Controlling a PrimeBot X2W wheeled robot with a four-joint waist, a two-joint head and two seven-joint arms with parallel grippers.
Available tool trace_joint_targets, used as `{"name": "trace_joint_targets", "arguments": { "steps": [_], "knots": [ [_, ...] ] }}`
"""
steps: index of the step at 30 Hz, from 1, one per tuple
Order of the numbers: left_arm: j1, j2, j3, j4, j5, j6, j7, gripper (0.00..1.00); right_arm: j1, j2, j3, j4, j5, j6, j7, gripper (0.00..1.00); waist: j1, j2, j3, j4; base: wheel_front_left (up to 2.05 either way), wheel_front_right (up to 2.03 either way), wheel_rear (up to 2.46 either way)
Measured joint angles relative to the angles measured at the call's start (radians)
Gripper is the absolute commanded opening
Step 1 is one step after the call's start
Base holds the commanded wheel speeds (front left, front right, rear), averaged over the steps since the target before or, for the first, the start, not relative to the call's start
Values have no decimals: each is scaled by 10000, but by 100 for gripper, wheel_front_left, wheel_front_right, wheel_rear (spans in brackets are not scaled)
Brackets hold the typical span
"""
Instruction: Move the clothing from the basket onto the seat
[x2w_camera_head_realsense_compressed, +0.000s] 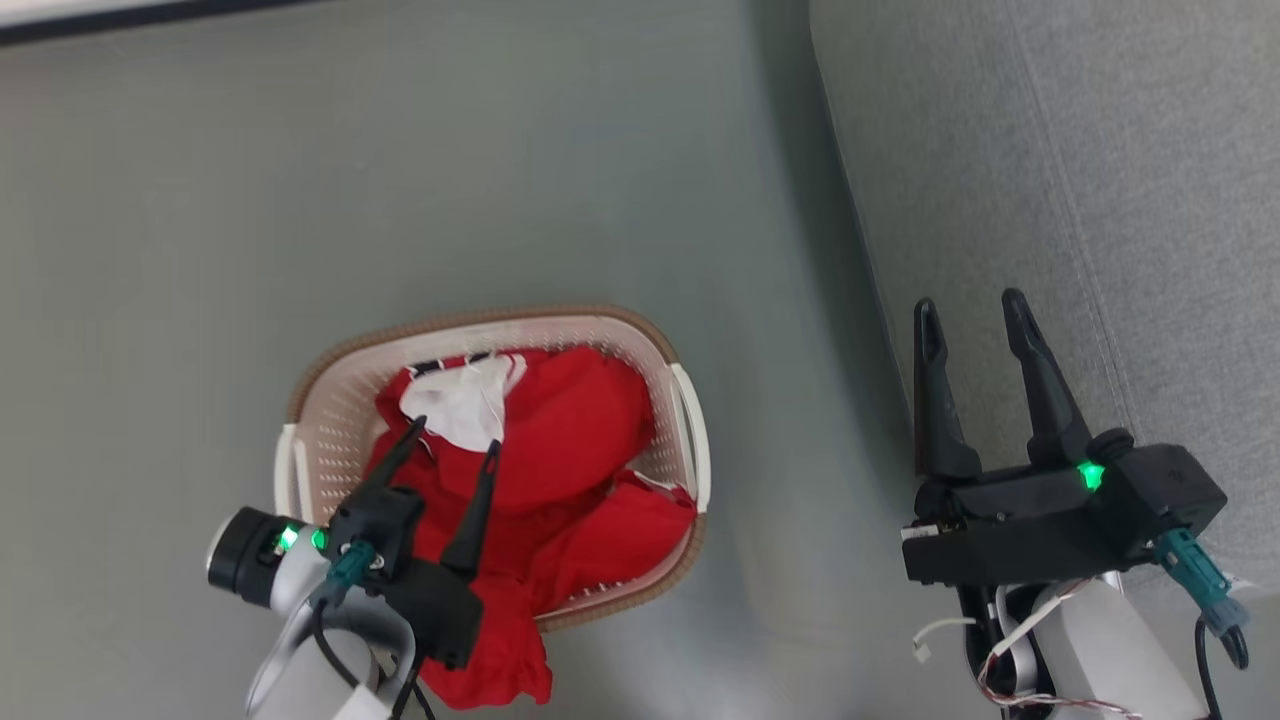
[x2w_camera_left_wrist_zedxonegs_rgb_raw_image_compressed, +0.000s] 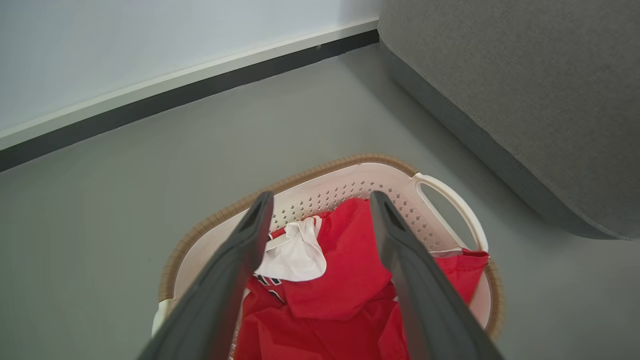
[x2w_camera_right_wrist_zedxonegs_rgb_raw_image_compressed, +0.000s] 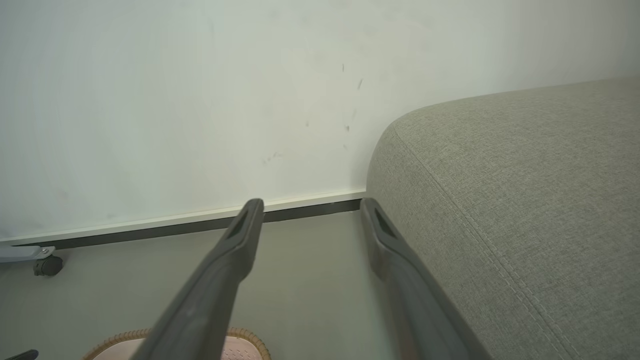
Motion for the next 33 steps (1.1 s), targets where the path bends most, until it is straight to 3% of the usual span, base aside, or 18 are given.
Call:
{"name": "trace_joint_targets", "arguments": {
  "steps": [22, 33],
  "knots": [
    [-2757, 537, 412, 2105, 230, 142, 514, 100, -1497, 247, -270, -740, -90, -2, -2, 100, -2, 1, 3297, -983, 0, 0, 0],
    [-3439, 635, 470, 2936, 495, 355, 251, 100, -1604, 320, -259, -619, -176, -27, -2, 100, -2, 0, 4144, -1230, 0, 0, 0]
  ]
}}
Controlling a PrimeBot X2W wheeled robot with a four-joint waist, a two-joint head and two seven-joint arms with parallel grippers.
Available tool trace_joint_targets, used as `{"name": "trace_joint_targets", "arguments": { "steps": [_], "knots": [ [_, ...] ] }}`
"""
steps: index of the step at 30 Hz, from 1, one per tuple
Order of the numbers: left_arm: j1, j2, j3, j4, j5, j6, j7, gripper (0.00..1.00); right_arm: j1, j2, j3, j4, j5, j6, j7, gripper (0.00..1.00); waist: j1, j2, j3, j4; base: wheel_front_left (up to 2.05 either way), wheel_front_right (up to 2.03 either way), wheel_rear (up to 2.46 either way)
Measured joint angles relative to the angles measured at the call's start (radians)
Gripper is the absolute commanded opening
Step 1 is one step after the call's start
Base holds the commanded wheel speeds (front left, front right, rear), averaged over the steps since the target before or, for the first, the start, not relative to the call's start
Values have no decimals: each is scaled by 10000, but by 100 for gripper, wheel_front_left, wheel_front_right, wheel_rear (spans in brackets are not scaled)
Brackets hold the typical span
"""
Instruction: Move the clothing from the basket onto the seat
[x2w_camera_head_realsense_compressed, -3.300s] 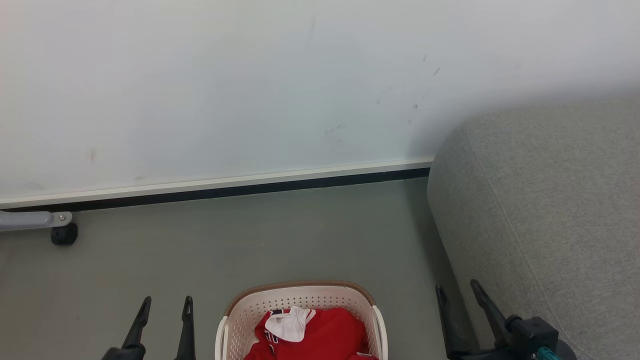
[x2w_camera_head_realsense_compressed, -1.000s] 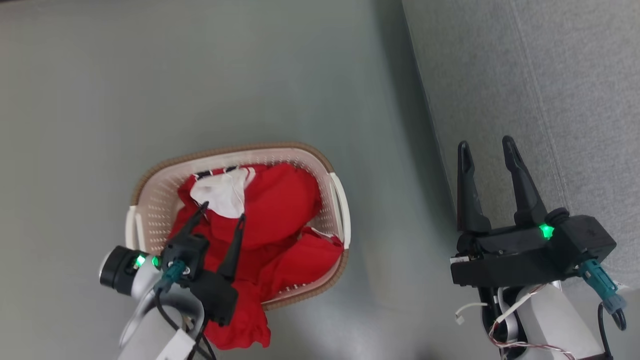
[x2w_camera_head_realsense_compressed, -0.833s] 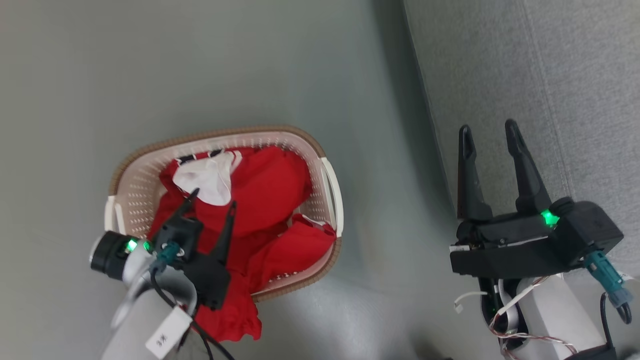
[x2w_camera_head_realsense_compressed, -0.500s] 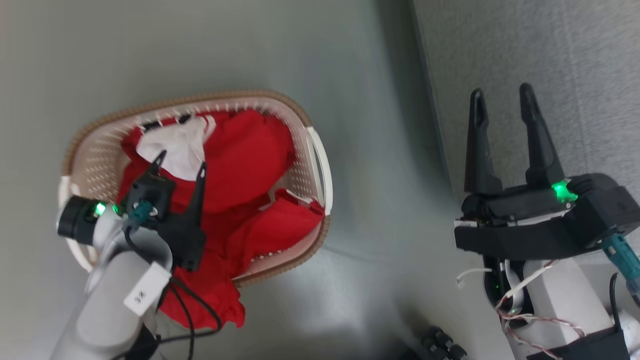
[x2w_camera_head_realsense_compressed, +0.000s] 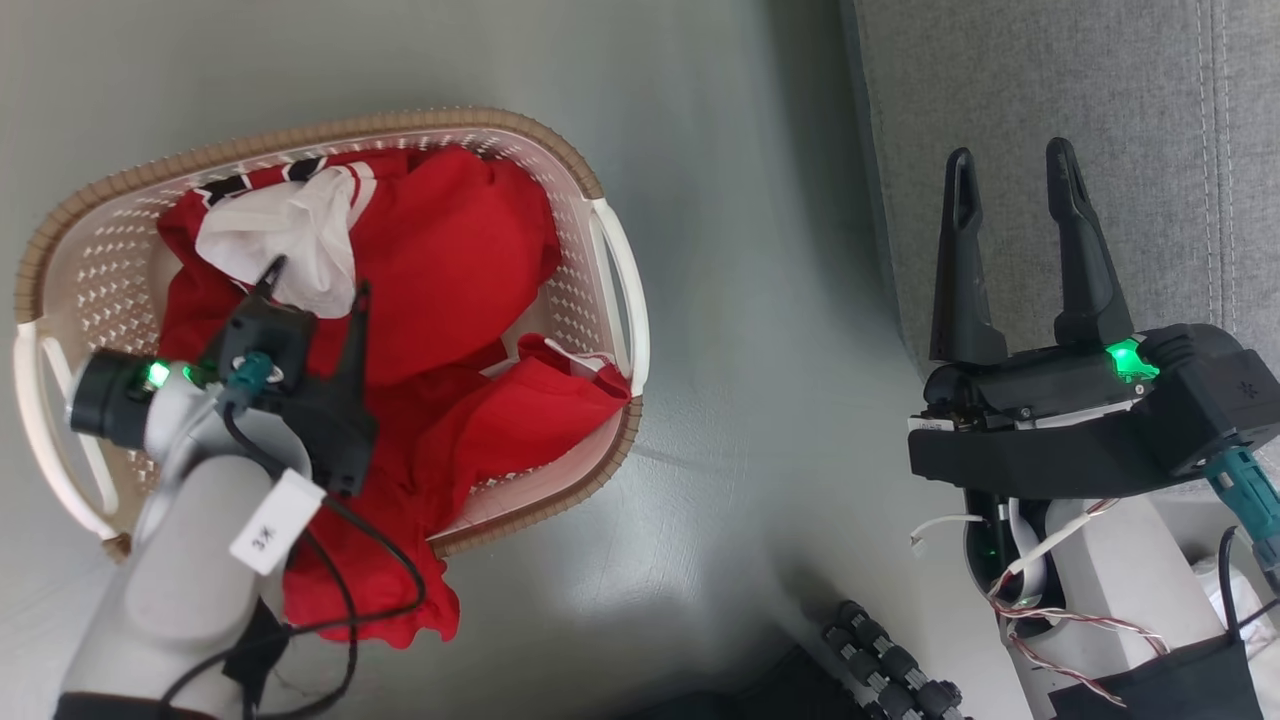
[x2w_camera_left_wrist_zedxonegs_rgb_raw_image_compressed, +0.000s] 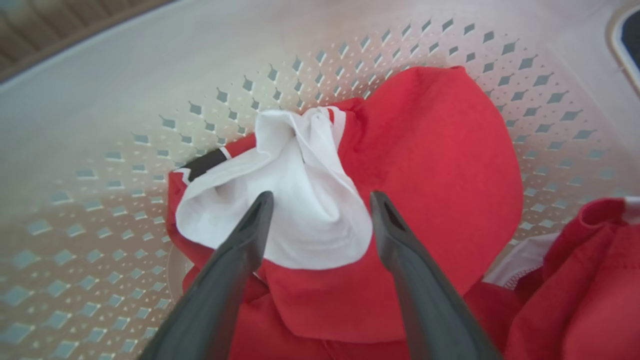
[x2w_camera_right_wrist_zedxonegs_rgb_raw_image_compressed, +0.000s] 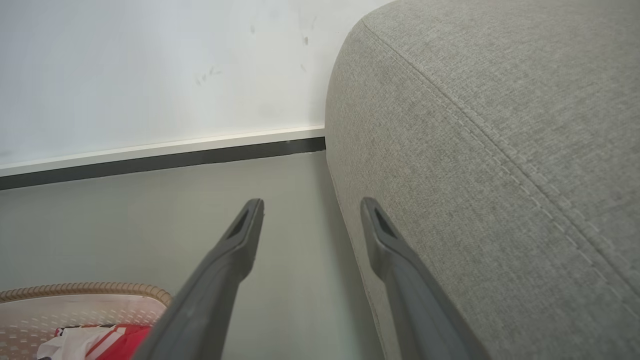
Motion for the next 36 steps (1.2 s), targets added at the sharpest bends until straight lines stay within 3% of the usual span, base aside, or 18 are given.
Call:
{"name": "trace_joint_targets", "arguments": {
  "steps": [12, 13, 16, 17, 18, 36],
  "knots": [
    [-767, 192, 31, 788, 165, 282, -69, 100, -158, 54, 148, 63, 0, 0, 0, 100, -1, 1, 341, -255, 0, 0, 0],
    [-784, 180, 10, 892, 180, 286, -67, 87, -159, 58, 148, 69, 0, 0, 0, 100, 0, 0, 356, -270, 0, 0, 0],
    [-906, 121, -33, 1078, 234, 362, -67, 27, -159, 61, 132, 104, 0, 0, 0, 100, -1, 0, 387, -298, 0, 0, 0],
    [-975, 79, -56, 1110, 234, 362, -71, 27, -160, 65, 109, 130, 0, 0, 0, 100, 0, 0, 390, -300, 0, 0, 0],
    [-1026, 6, -81, 1166, 234, 360, -75, 0, -161, 69, 67, 184, 0, 0, 0, 100, -1, 0, 385, -295, 0, 0, 0],
    [-831, -767, -244, 1442, -33, -261, -880, 0, -200, 75, -173, 1014, -2, 44, 0, 100, -1, -2, -441, 121, 0, 0, 0]
  ]
}}
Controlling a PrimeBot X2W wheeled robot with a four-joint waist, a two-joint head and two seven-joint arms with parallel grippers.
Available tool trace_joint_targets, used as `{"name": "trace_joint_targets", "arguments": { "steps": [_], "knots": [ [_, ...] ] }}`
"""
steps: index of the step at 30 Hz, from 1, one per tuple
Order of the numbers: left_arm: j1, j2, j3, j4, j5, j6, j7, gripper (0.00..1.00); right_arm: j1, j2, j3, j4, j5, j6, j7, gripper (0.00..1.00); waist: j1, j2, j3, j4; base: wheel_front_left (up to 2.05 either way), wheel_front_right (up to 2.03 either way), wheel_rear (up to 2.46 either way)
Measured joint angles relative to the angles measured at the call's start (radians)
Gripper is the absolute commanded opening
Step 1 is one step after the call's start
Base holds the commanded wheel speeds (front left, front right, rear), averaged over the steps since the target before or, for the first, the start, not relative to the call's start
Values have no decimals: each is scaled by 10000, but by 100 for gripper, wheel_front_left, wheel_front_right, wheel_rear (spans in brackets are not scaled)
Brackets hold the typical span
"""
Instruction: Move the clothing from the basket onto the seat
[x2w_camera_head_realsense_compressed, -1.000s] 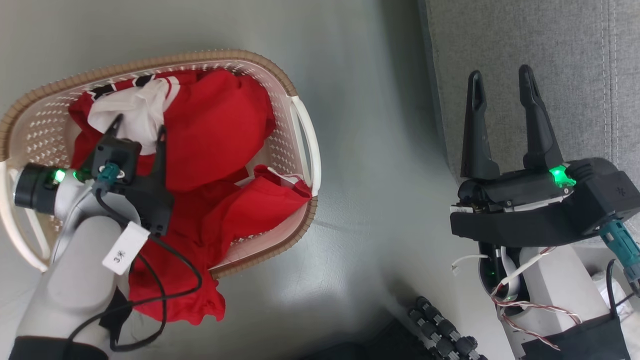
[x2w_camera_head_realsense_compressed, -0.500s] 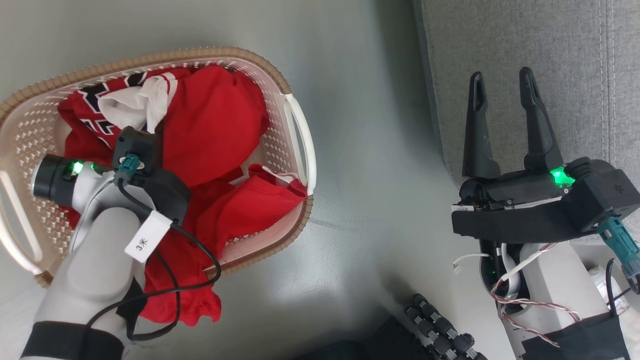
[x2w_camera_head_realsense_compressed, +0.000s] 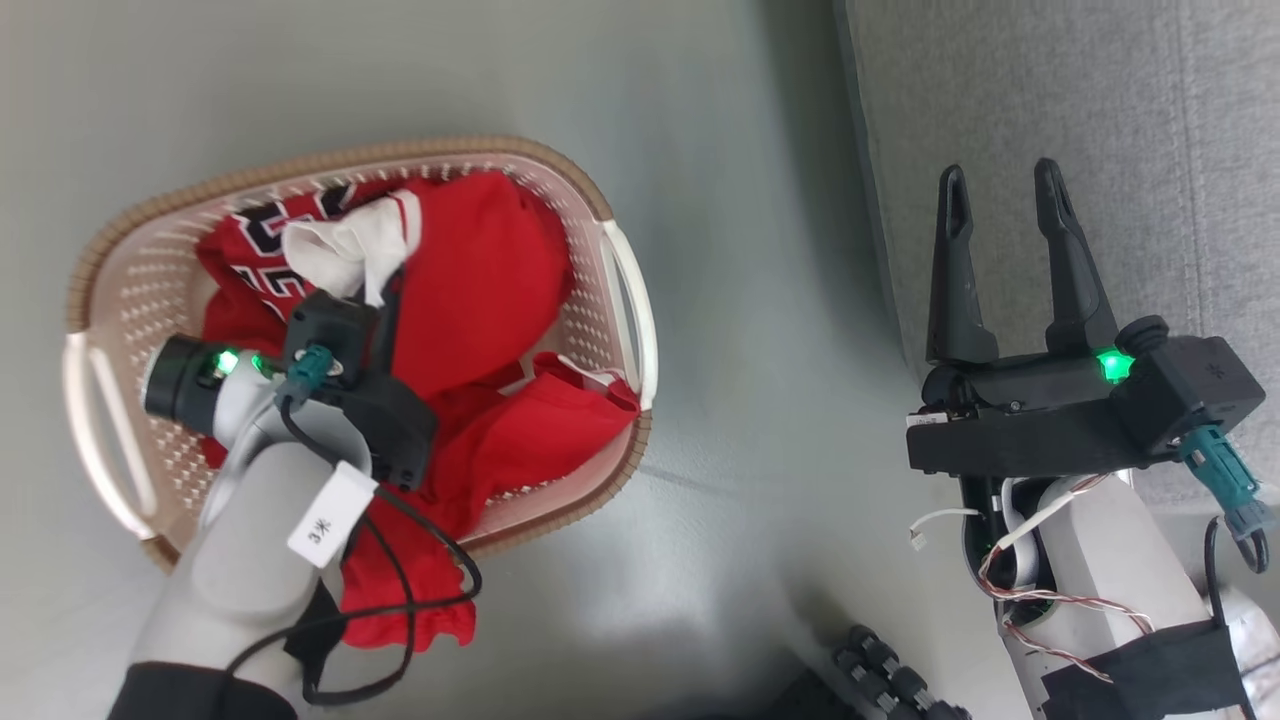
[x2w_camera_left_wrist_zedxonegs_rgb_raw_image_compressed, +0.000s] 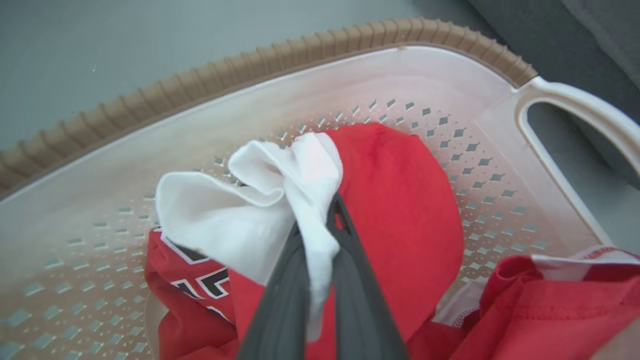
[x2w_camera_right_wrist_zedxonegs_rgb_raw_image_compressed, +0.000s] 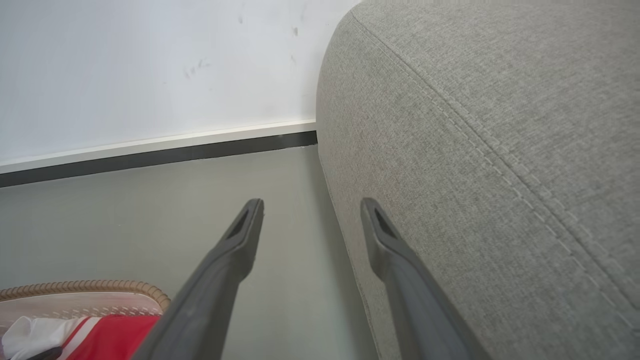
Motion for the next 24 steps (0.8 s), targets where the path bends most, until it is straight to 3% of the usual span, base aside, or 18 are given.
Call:
{"name": "trace_joint_targets", "arguments": {
  "steps": [11, 24],
  "knots": [
    [458, -309, -194, -702, -286, -295, -90, 0, 35, -2, -309, 1231, 2, 240, 0, 100, 0, 0, -1389, 560, 0, 0, 0],
    [1091, -251, -203, -2391, -587, -539, -90, 0, 59, -6, -468, 2523, 2, 631, 2, 100, -1, -1, -3255, 1221, 0, 0, 0]
  ]
}}
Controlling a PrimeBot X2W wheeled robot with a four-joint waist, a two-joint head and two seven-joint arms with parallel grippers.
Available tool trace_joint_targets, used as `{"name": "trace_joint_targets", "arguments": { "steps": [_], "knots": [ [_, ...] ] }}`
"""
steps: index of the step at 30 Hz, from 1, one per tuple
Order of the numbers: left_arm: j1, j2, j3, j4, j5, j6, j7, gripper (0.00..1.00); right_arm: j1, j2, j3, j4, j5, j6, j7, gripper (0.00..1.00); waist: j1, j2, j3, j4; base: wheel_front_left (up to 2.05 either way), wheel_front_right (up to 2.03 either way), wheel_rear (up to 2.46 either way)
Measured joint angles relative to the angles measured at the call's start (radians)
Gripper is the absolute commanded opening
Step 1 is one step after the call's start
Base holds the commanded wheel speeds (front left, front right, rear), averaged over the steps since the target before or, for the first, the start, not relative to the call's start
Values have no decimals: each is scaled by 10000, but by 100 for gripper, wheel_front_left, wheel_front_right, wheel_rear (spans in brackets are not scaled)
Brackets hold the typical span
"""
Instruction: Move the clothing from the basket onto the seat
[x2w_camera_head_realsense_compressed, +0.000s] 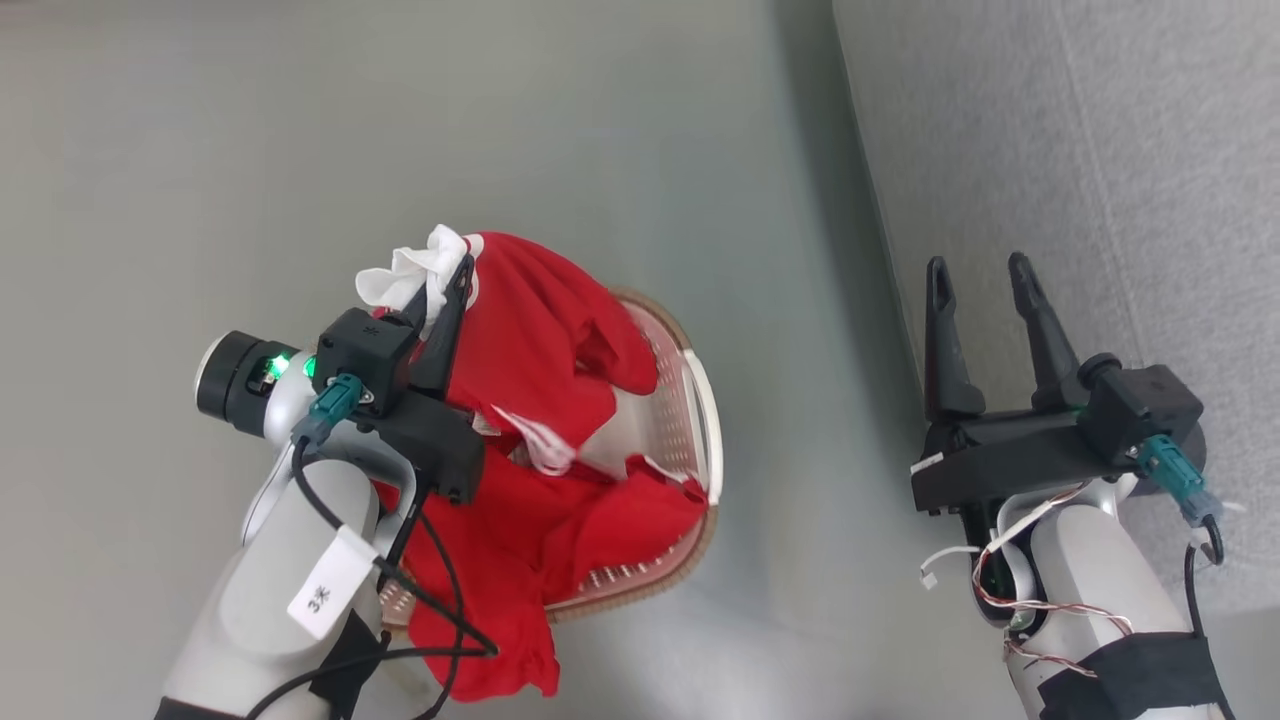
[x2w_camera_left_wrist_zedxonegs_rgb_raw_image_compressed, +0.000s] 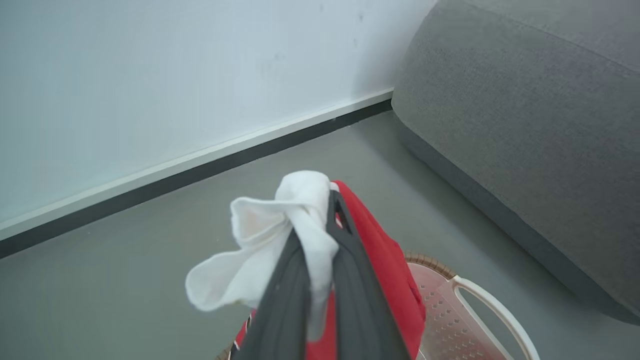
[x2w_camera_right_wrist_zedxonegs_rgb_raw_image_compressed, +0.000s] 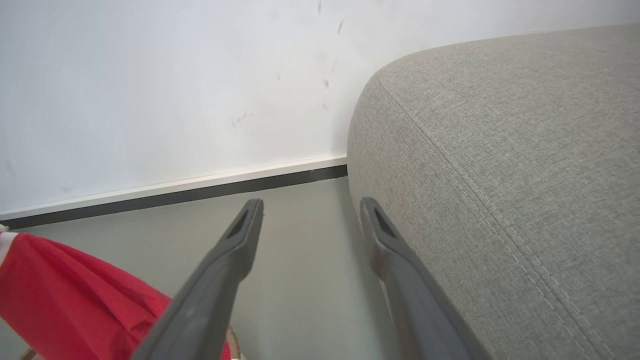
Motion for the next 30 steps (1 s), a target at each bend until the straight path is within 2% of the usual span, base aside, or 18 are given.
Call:
{"name": "trace_joint_targets", "arguments": {
  "steps": [17, 30],
  "knots": [
    [337, 380, 121, -1281, -535, -161, -27, 0, 699, -2, 35, 1292, 0, 428, 0, 100, -1, -1, -2576, 472, 0, 0, 0],
    [982, 267, -173, -1218, -736, -174, -27, 0, 1408, 2, 334, 1973, -61, 792, 0, 100, 0, 0, -4542, 459, 0, 0, 0]
  ]
}}
